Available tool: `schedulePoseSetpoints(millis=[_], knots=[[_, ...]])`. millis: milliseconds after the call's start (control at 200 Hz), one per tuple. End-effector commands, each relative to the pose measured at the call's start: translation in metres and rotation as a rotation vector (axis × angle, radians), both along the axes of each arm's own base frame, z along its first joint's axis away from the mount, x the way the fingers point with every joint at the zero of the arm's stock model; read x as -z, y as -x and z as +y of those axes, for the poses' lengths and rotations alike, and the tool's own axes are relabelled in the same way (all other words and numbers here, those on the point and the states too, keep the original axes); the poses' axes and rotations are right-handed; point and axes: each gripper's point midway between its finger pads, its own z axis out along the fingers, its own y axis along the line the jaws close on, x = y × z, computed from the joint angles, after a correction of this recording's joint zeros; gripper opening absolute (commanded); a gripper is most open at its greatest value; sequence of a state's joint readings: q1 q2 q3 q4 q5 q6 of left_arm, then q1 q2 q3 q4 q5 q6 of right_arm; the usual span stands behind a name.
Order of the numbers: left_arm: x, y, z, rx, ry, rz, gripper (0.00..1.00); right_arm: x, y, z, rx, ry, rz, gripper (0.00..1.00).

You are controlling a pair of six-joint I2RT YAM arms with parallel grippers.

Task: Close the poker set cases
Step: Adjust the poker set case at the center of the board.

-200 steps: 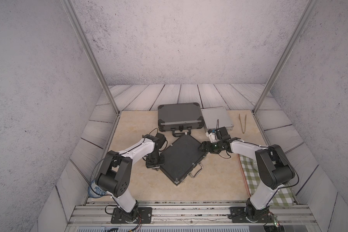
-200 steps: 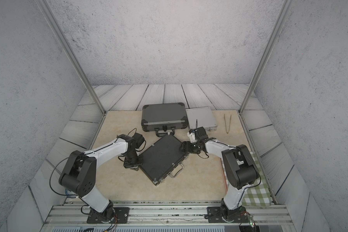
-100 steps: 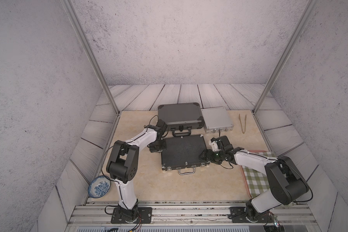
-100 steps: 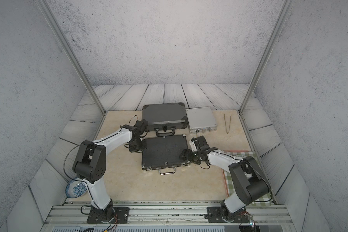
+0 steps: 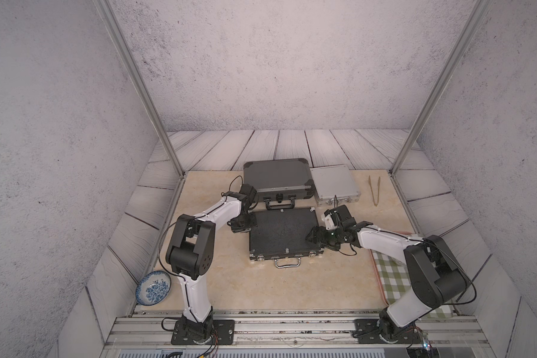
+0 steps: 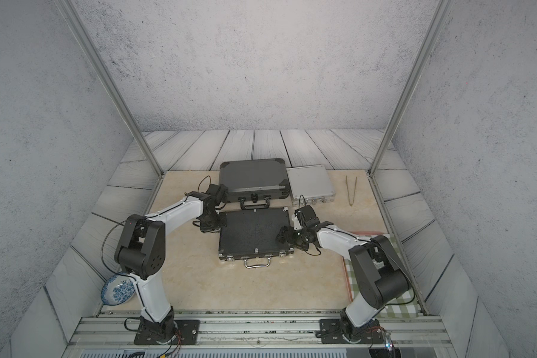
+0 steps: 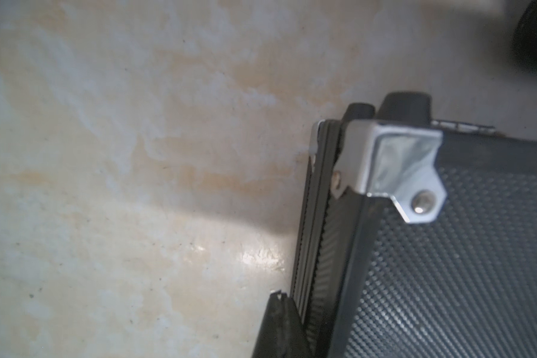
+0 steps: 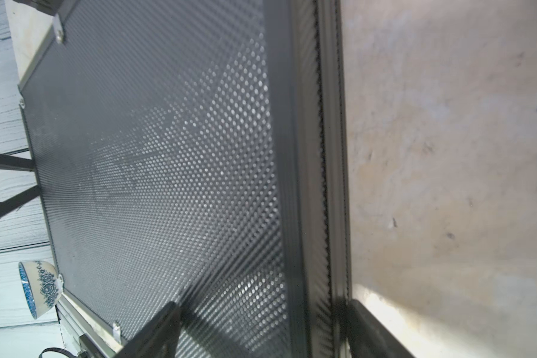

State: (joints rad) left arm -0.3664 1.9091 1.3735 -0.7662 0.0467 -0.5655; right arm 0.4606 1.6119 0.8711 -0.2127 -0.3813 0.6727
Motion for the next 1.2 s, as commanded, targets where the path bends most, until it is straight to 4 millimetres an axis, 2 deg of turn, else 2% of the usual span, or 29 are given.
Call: schedulePoseSetpoints(millis=[0,250,500,686,766,896,991,1036,1061,1096,1131,1141,1151,1161,1171,1196], knots=[[-0.01,-0.02,-0.045,0.041,0.159,-0.054,0.0,0.013,-0.007,0.007,-0.024,0.038,0.001,0.82],[-0.009,-0.027,-0.046,0.041,0.159,-0.055,0.0,0.009,-0.03,0.018,-0.042,0.022,-0.02,0.74],[-0.003,-0.033,-0.047,0.036,0.158,-0.05,0.0,0.009,-0.046,0.018,-0.053,0.035,-0.019,0.73],[-0.004,-0.037,-0.037,0.02,0.159,-0.048,0.0,-0.001,-0.047,0.016,-0.067,0.032,-0.033,0.75],[-0.011,-0.036,-0.025,0.022,0.129,-0.062,0.0,-0.01,-0.046,0.009,-0.061,0.034,-0.041,0.78],[-0.027,-0.033,-0.001,-0.001,0.082,-0.103,0.0,-0.028,-0.052,-0.015,-0.019,0.036,-0.073,0.82],[-0.042,-0.034,0.012,-0.001,0.067,-0.15,0.06,-0.044,-0.056,-0.033,0.012,0.064,-0.107,0.87],[-0.05,-0.036,0.018,0.007,0.046,-0.182,0.14,-0.052,-0.057,-0.041,0.021,0.092,-0.128,0.92],[-0.055,-0.037,0.021,0.013,0.034,-0.202,0.22,-0.056,-0.057,-0.046,0.027,0.115,-0.142,0.94],[-0.063,-0.039,0.023,0.022,0.023,-0.241,0.37,-0.062,-0.058,-0.055,0.038,0.154,-0.165,0.98],[-0.071,-0.041,0.026,0.027,0.016,-0.282,0.62,-0.068,-0.06,-0.063,0.05,0.196,-0.195,0.99],[-0.073,-0.042,0.027,0.025,0.013,-0.295,0.73,-0.07,-0.06,-0.066,0.053,0.207,-0.204,0.99],[-0.075,-0.043,0.029,0.021,0.01,-0.306,0.88,-0.071,-0.061,-0.069,0.057,0.219,-0.212,0.99],[-0.077,-0.043,0.03,0.017,0.005,-0.319,0.97,-0.072,-0.062,-0.071,0.061,0.229,-0.22,0.99],[-0.08,-0.043,0.031,0.014,0.002,-0.332,1.0,-0.074,-0.062,-0.074,0.065,0.24,-0.23,0.99],[-0.085,-0.044,0.035,0.01,-0.009,-0.361,0.99,-0.078,-0.063,-0.081,0.077,0.266,-0.251,0.99]])
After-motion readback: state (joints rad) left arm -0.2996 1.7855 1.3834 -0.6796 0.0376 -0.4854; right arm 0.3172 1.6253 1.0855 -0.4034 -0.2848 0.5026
